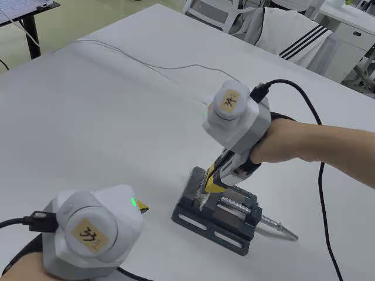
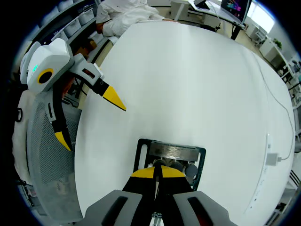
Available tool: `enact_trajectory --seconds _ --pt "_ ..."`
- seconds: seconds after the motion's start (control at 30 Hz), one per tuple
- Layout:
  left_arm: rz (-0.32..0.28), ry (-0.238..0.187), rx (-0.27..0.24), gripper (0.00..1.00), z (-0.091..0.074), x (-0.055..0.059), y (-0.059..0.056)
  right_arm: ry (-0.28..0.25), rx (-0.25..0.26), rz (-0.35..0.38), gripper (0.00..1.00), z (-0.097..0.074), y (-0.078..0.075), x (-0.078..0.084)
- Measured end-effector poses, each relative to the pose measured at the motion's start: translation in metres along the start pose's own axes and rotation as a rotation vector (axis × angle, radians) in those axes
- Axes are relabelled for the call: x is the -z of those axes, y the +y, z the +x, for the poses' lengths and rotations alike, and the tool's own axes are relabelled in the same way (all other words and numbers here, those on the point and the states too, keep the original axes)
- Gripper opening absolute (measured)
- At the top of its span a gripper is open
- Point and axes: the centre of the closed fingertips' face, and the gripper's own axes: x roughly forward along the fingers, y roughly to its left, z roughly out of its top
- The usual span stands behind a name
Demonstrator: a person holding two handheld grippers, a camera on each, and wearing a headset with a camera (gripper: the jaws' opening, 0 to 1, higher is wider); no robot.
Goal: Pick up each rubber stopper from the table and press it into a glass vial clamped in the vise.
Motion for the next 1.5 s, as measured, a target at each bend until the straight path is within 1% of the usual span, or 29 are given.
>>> enact_trajectory --seconds 0.03,0.1,0.17,0.2,0.27,0.37,0.43,0.53,0.77,0.8,0.87,0.97,1.0,1.07,1.17,1.4,1.47,1.5 --pt "0.0 0.0 0.0 0.88 0.0 0.0 0.001 0.004 0.003 -0.015 0.0 0.0 0.0 0.0" --pt "-0.003 0.002 0.0 0.88 0.002 0.001 0.002 0.007 0.001 -0.009 0.0 0.0 0.0 0.0" --pt "-0.002 0.003 0.002 0.88 0.002 0.0 0.003 0.008 -0.006 0.009 0.0 0.001 -0.001 0.001" --pt "-0.004 0.002 0.003 0.88 0.003 0.0 0.003 0.007 -0.006 0.005 0.0 0.001 -0.002 0.001" --pt "-0.004 0.001 0.006 0.87 0.004 -0.001 0.003 0.002 -0.011 0.036 0.0 0.002 -0.003 0.002" --pt "-0.006 -0.001 0.01 0.87 0.006 -0.002 0.004 0.006 0.002 0.004 0.0 0.002 -0.002 0.002" --pt "-0.009 -0.003 0.011 0.87 0.007 -0.002 0.004 0.01 0.001 0.01 0.0 0.002 -0.003 0.001" --pt "-0.01 -0.003 0.014 0.87 0.008 -0.002 0.004 0.021 -0.016 0.057 0.0 0.002 -0.005 0.0" --pt "-0.019 -0.009 0.009 0.87 0.007 -0.002 0.008 0.048 -0.062 0.097 0.0 0.003 -0.006 -0.001" --pt "-0.02 -0.008 0.01 0.87 0.006 -0.001 0.008 0.054 -0.072 0.122 0.0 0.003 -0.006 -0.001" --pt "-0.021 -0.007 0.008 0.87 0.006 -0.001 0.01 0.057 -0.074 0.12 0.0 0.004 -0.006 -0.001" --pt "-0.021 -0.007 0.01 0.87 0.006 -0.001 0.012 0.066 -0.079 0.14 0.0 0.004 -0.007 -0.001" --pt "-0.019 -0.006 0.011 0.87 0.007 -0.001 0.012 0.07 -0.081 0.172 0.0 0.004 -0.007 0.0" --pt "-0.02 -0.007 0.012 0.87 0.007 -0.002 0.012 0.073 -0.085 0.151 0.0 0.004 -0.006 0.0" --pt "-0.012 -0.005 0.017 0.87 0.007 -0.003 0.012 0.076 -0.091 0.169 0.0 0.004 -0.006 0.0" --pt "-0.01 -0.009 0.018 0.87 0.004 -0.007 0.012 0.088 -0.09 0.164 0.0 0.004 -0.006 0.001" --pt "-0.006 -0.006 0.017 0.87 0.003 -0.007 0.013 0.109 -0.088 0.154 0.0 0.005 -0.005 0.0" --pt "-0.006 -0.005 0.017 0.87 0.002 -0.007 0.013 0.123 -0.087 0.125 0.0 0.005 -0.005 0.0"
